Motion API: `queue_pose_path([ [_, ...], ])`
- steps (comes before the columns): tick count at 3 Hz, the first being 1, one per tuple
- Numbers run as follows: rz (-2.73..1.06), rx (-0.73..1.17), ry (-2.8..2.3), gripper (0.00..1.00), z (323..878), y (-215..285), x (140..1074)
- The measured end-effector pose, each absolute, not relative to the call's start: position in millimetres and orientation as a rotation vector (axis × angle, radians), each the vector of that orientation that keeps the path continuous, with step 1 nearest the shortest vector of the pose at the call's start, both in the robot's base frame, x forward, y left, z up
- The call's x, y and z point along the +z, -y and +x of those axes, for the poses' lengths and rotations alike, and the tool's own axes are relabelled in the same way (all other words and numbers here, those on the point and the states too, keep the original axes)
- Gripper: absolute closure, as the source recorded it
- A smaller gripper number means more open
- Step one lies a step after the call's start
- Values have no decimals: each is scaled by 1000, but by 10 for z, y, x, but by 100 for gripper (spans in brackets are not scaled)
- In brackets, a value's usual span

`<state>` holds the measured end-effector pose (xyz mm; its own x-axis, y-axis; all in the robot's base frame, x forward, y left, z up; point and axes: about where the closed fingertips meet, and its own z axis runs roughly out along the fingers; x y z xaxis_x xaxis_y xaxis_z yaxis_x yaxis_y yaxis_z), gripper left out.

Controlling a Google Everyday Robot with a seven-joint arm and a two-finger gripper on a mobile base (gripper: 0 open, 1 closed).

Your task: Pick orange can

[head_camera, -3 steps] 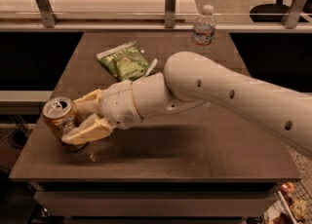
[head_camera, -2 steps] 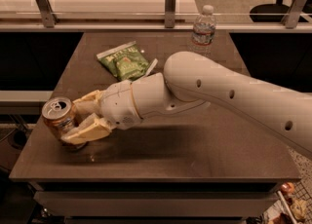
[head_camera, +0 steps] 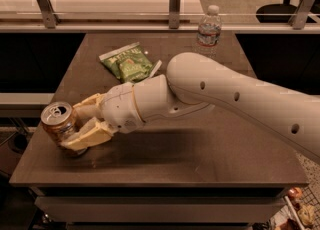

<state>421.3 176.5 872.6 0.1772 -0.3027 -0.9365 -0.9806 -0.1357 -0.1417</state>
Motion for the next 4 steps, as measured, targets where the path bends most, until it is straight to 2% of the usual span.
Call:
queue_pose_path([
  [4, -1716, 839, -1096, 100, 4422, -1539, 9847],
])
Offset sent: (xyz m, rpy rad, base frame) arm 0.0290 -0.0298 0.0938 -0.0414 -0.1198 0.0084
